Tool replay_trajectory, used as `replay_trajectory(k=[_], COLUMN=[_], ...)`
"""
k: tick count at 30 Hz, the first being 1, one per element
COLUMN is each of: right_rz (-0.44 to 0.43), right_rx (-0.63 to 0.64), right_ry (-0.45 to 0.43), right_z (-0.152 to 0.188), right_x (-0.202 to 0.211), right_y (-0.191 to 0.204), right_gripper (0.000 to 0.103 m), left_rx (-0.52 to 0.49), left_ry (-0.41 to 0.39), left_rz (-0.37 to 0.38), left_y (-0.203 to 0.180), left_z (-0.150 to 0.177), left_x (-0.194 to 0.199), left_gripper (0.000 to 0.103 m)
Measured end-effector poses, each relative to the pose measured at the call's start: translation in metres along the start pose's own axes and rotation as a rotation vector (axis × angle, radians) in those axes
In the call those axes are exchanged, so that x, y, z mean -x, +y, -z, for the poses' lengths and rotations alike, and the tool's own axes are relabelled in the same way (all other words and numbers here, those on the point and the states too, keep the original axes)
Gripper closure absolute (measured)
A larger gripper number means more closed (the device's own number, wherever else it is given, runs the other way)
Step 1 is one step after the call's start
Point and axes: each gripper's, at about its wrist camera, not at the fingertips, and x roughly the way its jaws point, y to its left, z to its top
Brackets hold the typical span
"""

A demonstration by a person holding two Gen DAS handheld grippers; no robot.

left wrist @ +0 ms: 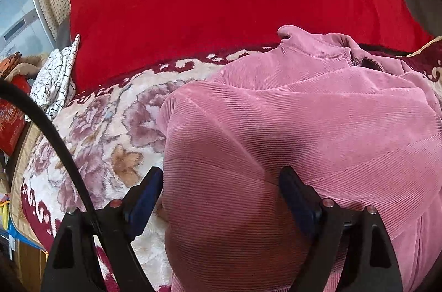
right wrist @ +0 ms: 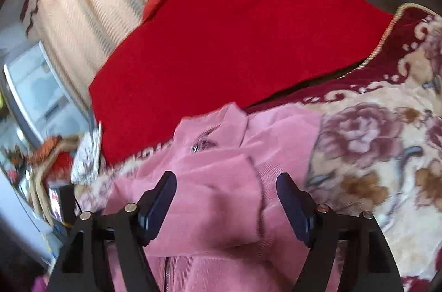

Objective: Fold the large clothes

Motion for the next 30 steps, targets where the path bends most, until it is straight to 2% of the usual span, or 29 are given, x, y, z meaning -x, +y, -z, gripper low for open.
replay_trajectory(k=[1, 2, 4, 5, 9, 11, 16, 18, 20, 21, 23, 26, 28, 30], right_rz=[0.025, 0.035, 0.076, 0.111, 0.111, 0.08, 0.038, 0.044, 0.072, 0.072, 0.073, 0.036, 0.012, -0.012], right_rx=[0.041, 0.059, 0.091, 0.114, 0.111, 0.081, 0.144, 0.156, 0.139, 0.133, 0.142, 0.105, 0.081, 0.07], right_ry=[0.048, 0.076, 0.158, 0.198, 0.185, 0.149, 0.013, 0.061, 0.195, 0.219, 0.196, 0.194, 0.186, 0.18], right_z=[0.004, 0.01, 0.017, 0.02, 0.02, 0.018, 0.014, 0.015, 0.022, 0.025, 0.02, 0.014, 0.01, 0.009], right_x=[-0.011, -0.02, -0.038, -0.05, -0.048, -0.039, -0.013, -0.024, -0.051, -0.056, -0.053, -0.043, -0.035, -0.017], right_y=[0.007, 0.011, 0.014, 0.014, 0.011, 0.009, 0.028, 0.033, 0.027, 0.022, 0.024, 0.02, 0.013, 0.006], right_gripper=[0.03, 0.044, 0.065, 0.065, 0.065, 0.065, 0.065, 0.065, 0.065, 0.065, 0.064, 0.064, 0.064, 0.045], left_rx=[-0.003, -0.005, -0.005, -0.005, 0.006, 0.017, 0.033, 0.032, 0.04, 0.048, 0.047, -0.006, 0.022, 0.042], left_ry=[-0.003, -0.006, -0.012, -0.014, -0.023, -0.02, -0.022, -0.024, -0.021, -0.013, 0.007, 0.018, 0.0, -0.013], left_rz=[-0.002, -0.003, -0.005, -0.005, -0.014, -0.008, -0.003, -0.006, -0.005, -0.007, 0.001, 0.059, 0.066, 0.073], left_y=[0.0, -0.001, -0.001, -0.001, 0.0, 0.002, 0.004, 0.003, 0.004, 0.004, 0.005, 0.013, 0.026, 0.044], left_z=[0.0, 0.001, 0.002, 0.002, 0.004, 0.004, 0.005, 0.005, 0.006, 0.005, 0.004, 0.002, 0.008, 0.021], left_x=[0.0, 0.001, 0.001, 0.001, -0.001, -0.002, -0.002, -0.002, -0.001, -0.001, 0.001, 0.008, 0.017, 0.029], left_gripper=[0.017, 0.017, 0.016, 0.016, 0.01, 0.009, 0.007, 0.007, 0.007, 0.007, 0.007, 0.007, 0.007, 0.007])
